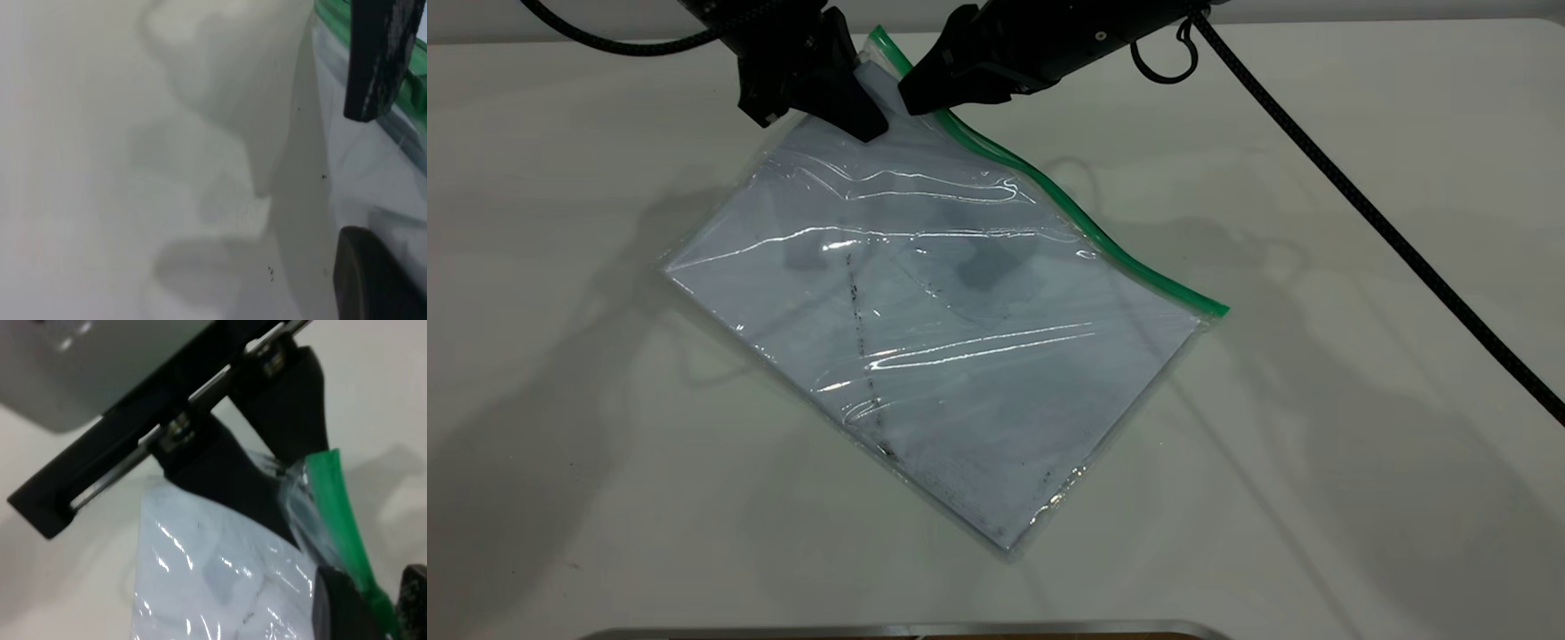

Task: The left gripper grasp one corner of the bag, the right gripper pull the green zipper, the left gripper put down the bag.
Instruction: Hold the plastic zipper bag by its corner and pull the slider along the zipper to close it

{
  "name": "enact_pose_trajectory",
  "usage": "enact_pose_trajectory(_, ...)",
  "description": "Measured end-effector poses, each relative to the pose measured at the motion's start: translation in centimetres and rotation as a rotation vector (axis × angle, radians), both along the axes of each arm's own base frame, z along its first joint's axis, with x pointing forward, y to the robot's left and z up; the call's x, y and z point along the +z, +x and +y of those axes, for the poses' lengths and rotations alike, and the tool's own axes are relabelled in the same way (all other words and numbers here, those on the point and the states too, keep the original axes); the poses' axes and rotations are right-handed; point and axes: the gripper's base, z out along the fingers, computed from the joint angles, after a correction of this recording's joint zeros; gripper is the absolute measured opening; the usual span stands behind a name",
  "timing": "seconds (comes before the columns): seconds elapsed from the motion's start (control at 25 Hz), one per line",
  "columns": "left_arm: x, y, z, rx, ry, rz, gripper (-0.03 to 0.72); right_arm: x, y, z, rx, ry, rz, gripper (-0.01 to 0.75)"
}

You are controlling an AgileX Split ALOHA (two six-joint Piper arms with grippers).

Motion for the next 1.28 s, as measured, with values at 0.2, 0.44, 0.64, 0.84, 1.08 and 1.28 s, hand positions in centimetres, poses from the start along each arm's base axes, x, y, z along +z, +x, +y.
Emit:
enact_pose_trajectory(0.2, 0.0, 0.0, 0.0, 0.001, 0.0, 0.0, 0.057, 0.1, 0.1, 0.0, -0.015, 0.017, 0.002, 0.175)
enact_pose_trajectory(0.44, 0.0, 0.0, 0.0, 0.003, -0.001, 0.002, 0.057, 0.1, 0.1, 0.0, 0.003, 0.003, -0.015, 0.062)
enact_pose_trajectory(0.64, 0.1, 0.0, 0.0, 0.014, -0.021, 0.012, 0.057, 0.1, 0.1, 0.0, 0.015, -0.004, -0.033, 0.037)
enact_pose_trajectory(0.84, 0.4, 0.1, 0.8, 0.027, -0.069, 0.044, 0.057, 0.2, 0.2, 0.1, 0.015, -0.003, -0.042, 0.037)
enact_pose_trajectory(1.08, 0.7, 0.2, 1.8, 0.046, -0.162, 0.069, 0.057, 0.3, 0.5, -0.1, -0.003, -0.018, -0.068, 0.037)
enact_pose_trajectory(1.28, 0.9, 0.3, 2.4, 0.06, -0.192, 0.076, 0.057, 0.3, 0.6, -0.2, 0.009, -0.049, -0.092, 0.037)
